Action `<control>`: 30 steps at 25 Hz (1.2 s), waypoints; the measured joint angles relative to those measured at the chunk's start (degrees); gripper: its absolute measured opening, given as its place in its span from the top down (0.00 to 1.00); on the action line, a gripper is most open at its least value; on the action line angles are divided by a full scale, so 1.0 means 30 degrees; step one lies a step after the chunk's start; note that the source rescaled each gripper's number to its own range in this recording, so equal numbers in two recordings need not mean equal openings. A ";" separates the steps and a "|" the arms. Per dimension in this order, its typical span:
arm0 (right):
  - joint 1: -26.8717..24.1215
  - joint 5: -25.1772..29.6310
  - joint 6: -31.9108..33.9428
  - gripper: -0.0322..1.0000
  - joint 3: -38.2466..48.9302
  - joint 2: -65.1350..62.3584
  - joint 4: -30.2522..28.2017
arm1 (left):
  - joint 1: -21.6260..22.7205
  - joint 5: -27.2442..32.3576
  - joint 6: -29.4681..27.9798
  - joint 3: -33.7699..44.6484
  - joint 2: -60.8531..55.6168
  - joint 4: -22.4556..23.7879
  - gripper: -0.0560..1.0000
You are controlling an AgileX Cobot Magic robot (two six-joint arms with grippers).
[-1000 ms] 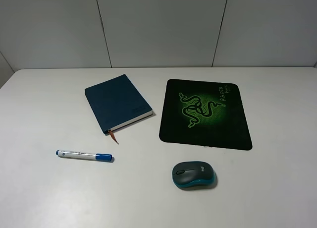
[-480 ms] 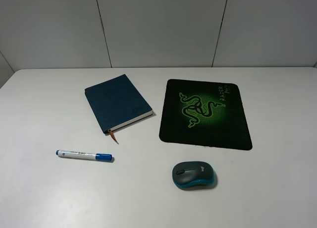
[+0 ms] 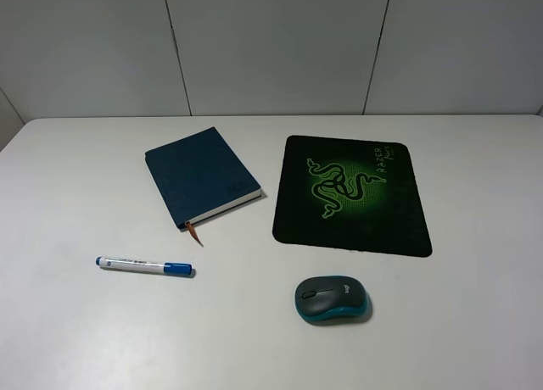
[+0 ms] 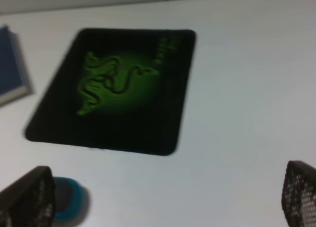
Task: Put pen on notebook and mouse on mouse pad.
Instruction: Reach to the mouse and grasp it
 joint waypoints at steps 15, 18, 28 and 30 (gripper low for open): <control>0.0222 -0.0019 -0.7167 0.00 -0.5547 1.0640 0.1866 | 0.0000 0.0000 0.0000 0.0000 0.0000 0.0017 0.00; 0.1538 -0.0019 -0.8506 0.00 -0.6321 1.2310 0.2056 | 0.0000 0.0000 0.0000 0.0000 0.0000 0.0017 0.00; 0.8771 -0.0034 -0.8929 0.00 -0.6623 1.7424 -0.0175 | 0.0000 0.0000 0.0000 0.0000 0.0000 0.0017 0.00; 0.9915 -0.0054 -0.8929 0.00 -0.6623 1.8378 -0.0715 | 0.0000 0.0000 0.0000 0.0000 0.0000 0.0017 0.00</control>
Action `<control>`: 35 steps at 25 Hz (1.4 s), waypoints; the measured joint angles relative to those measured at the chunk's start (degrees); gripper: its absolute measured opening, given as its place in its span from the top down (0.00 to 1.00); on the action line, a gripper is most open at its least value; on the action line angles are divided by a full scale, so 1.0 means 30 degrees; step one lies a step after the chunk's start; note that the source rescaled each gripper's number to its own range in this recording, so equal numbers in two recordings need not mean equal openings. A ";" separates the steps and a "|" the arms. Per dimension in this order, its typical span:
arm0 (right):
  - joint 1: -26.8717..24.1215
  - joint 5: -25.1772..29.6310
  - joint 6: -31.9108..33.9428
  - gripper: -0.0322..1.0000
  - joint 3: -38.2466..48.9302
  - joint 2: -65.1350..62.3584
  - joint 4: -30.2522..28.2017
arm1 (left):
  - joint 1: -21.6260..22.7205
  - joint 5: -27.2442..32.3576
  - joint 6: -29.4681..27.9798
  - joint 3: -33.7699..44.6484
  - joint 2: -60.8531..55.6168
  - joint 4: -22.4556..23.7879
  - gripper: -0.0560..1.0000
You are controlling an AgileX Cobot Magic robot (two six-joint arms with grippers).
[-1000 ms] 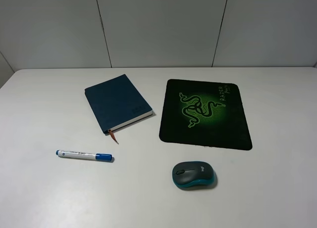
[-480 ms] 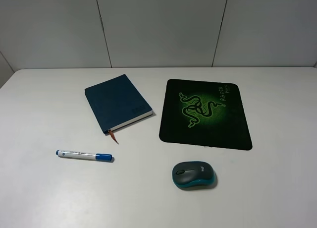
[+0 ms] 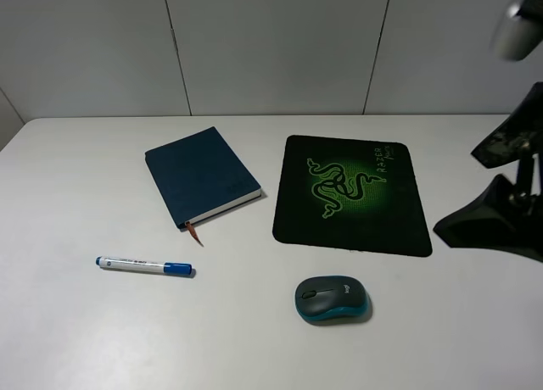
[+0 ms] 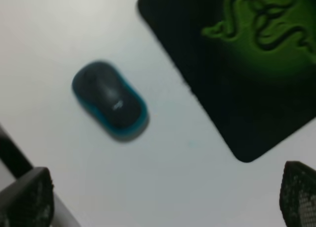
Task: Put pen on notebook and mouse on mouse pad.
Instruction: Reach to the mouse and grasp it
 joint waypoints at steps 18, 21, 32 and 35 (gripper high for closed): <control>0.4804 -0.2052 -0.3003 0.00 0.0000 0.8039 -0.1518 | 0.0000 0.0000 0.0000 0.0000 0.0000 0.0018 0.00; 0.4804 -0.2598 -0.3770 0.00 0.0000 0.9085 -0.1518 | 0.0000 0.0000 0.0000 0.0000 0.0000 0.0018 0.00; 0.4804 -0.4552 -0.4135 0.00 -0.0014 1.2176 -0.1518 | 0.0000 0.0000 0.0000 0.0000 0.0000 0.0018 0.00; 0.4804 -0.4797 -0.4135 0.00 -0.0014 1.2831 -0.1518 | 0.0000 0.0000 0.0000 0.0000 0.0000 0.0018 0.00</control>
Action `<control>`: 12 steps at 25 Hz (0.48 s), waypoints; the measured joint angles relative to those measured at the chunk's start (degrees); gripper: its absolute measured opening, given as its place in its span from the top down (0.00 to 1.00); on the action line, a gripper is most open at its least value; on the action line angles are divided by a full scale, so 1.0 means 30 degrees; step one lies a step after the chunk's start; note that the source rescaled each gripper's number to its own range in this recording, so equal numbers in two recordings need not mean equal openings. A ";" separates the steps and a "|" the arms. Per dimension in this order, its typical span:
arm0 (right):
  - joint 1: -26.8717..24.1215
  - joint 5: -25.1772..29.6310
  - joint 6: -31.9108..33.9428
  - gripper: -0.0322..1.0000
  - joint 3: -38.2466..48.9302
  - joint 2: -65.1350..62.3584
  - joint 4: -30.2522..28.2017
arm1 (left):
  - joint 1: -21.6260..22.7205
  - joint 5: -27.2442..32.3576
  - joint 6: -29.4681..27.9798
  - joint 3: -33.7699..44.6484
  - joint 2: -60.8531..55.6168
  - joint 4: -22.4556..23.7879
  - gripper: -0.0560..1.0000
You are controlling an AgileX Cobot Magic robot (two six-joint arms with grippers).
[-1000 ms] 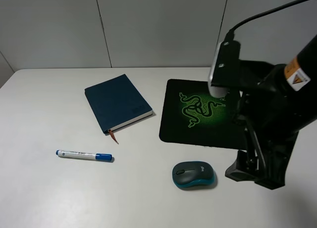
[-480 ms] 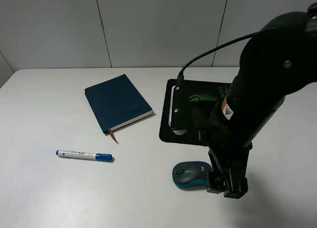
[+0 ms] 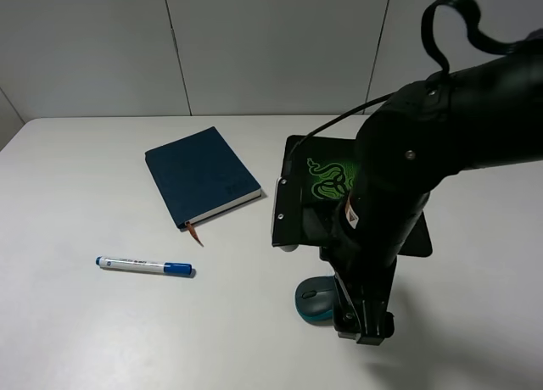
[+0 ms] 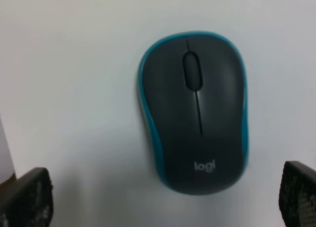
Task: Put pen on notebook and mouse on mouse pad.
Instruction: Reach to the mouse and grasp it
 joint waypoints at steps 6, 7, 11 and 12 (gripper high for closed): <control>0.0000 -0.0865 0.0000 0.00 0.0000 0.0858 -0.0653 | 0.0000 0.0000 0.0000 0.0000 0.0000 0.0000 0.00; 0.0000 -0.0881 -0.0006 0.00 0.0000 0.0953 -0.0817 | 0.0000 0.0000 0.0000 0.0000 0.0000 0.0000 0.00; 0.0000 -0.0904 -0.0006 0.00 0.0000 0.1522 -0.1557 | 0.0000 0.0000 0.0000 0.0000 0.0000 0.0000 0.00; 0.0000 -0.0955 -0.0006 0.00 0.0000 0.1700 -0.1673 | 0.0000 0.0000 0.0000 0.0000 0.0000 0.0000 0.00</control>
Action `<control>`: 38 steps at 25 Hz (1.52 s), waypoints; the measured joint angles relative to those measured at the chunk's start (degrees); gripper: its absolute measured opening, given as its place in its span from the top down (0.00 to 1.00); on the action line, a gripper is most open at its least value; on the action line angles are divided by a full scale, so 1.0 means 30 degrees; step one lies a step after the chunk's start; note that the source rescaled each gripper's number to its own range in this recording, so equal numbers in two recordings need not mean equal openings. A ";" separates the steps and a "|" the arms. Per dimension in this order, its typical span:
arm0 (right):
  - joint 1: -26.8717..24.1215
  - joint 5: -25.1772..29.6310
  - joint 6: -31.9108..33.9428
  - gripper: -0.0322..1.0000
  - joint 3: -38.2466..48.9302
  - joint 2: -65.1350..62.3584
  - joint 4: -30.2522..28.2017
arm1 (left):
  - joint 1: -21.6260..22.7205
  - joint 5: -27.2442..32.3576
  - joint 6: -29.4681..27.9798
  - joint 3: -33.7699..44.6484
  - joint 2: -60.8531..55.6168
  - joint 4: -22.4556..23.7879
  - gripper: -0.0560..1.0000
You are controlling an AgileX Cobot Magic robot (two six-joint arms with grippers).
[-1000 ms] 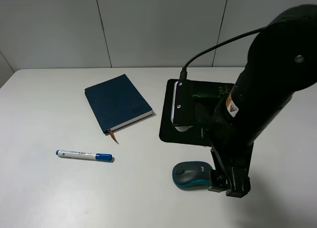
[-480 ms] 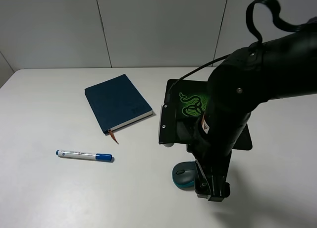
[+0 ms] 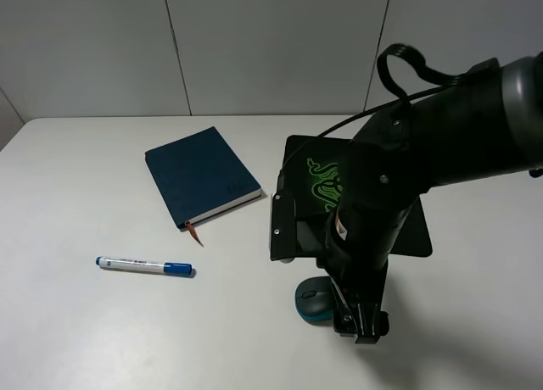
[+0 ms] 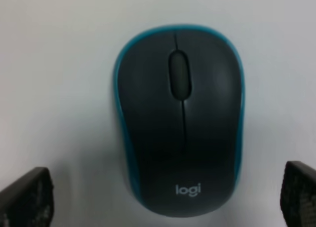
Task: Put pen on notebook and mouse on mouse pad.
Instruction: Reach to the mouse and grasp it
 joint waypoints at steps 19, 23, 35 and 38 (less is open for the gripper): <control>-0.0505 -0.0764 0.0700 0.00 0.0000 0.0653 -0.2116 | 0.0000 0.0000 0.0000 0.0000 0.0000 -0.0039 0.00; -0.1200 -0.0778 0.0723 0.00 0.0000 0.0669 -0.1520 | 0.0000 0.0000 0.0000 0.0000 0.0000 -0.0021 0.00; -0.1562 -0.1200 0.0656 0.00 0.0000 0.2322 -0.0129 | 0.0000 0.0000 0.0000 0.0000 0.0000 -0.0021 0.00; -0.1562 -0.1350 0.0656 0.00 0.0000 0.2511 -0.0133 | 0.0000 0.0000 0.0000 0.0000 0.0000 -0.0021 0.00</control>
